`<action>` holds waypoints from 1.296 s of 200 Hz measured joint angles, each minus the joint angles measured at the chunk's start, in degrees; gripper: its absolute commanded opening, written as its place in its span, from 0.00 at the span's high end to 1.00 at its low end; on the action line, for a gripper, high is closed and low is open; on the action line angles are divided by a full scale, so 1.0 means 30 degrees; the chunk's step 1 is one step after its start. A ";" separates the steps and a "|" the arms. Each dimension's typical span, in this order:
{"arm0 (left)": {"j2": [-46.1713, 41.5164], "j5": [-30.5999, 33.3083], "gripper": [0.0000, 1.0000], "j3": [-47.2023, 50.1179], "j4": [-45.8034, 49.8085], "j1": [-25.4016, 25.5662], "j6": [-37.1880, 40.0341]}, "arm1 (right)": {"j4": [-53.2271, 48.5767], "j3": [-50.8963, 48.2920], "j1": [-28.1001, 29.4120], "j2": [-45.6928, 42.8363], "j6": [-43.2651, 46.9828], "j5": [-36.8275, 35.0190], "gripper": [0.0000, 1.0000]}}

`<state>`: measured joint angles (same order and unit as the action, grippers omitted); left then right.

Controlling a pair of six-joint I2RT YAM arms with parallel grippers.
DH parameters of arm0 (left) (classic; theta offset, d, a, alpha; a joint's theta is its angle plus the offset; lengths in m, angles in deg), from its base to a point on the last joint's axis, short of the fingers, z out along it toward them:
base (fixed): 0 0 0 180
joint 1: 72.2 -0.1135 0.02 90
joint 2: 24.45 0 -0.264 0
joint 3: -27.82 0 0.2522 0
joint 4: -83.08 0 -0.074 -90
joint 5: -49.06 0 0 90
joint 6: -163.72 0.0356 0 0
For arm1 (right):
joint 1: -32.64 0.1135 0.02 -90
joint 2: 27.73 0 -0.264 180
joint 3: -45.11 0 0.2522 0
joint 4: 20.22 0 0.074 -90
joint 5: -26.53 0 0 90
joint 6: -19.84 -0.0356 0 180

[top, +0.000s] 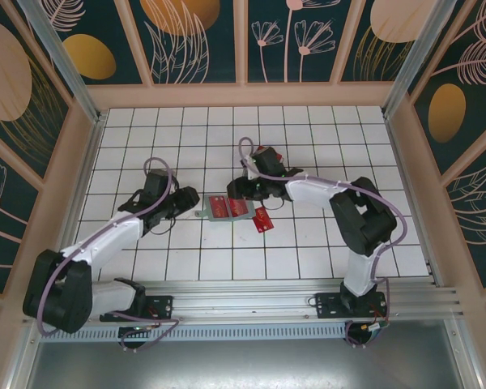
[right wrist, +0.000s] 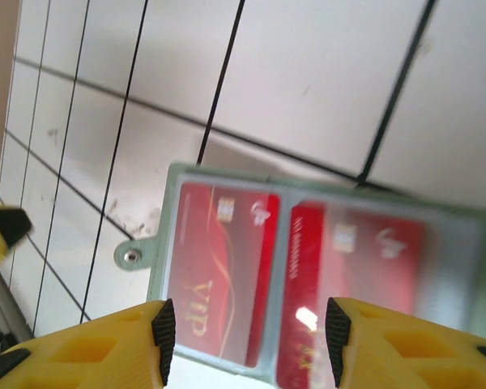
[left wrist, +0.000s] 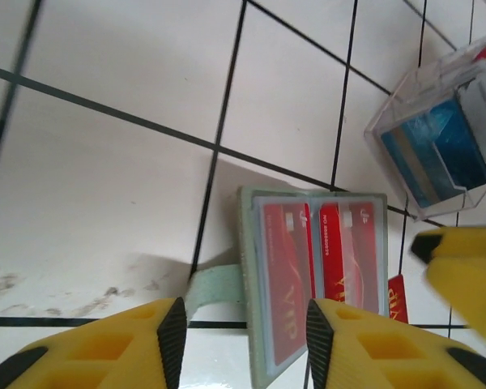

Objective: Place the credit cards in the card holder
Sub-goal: Flip over the card slot in the card holder.

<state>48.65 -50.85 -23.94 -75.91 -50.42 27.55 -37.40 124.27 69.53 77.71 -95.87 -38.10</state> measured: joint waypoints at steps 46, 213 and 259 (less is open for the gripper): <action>0.3359 -0.0452 0.71 -0.1938 -0.0146 0.1756 0.0182 | -0.0153 -0.0831 -0.0619 -0.0095 0.0109 -0.0277 0.45; 0.6849 -0.1639 0.75 -0.0401 -0.4481 0.1996 -0.0073 | -0.0372 -0.0357 0.0306 0.1093 0.0087 0.0029 0.45; 0.6907 -0.1705 0.75 -0.0379 -0.4670 0.1996 -0.0080 | -0.0510 0.0998 0.1494 0.1086 0.0044 0.0583 0.45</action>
<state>69.37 -55.97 -25.08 -89.92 -44.43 27.31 -38.93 127.27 74.01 80.97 -95.74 -36.35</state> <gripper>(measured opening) 0.250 0.549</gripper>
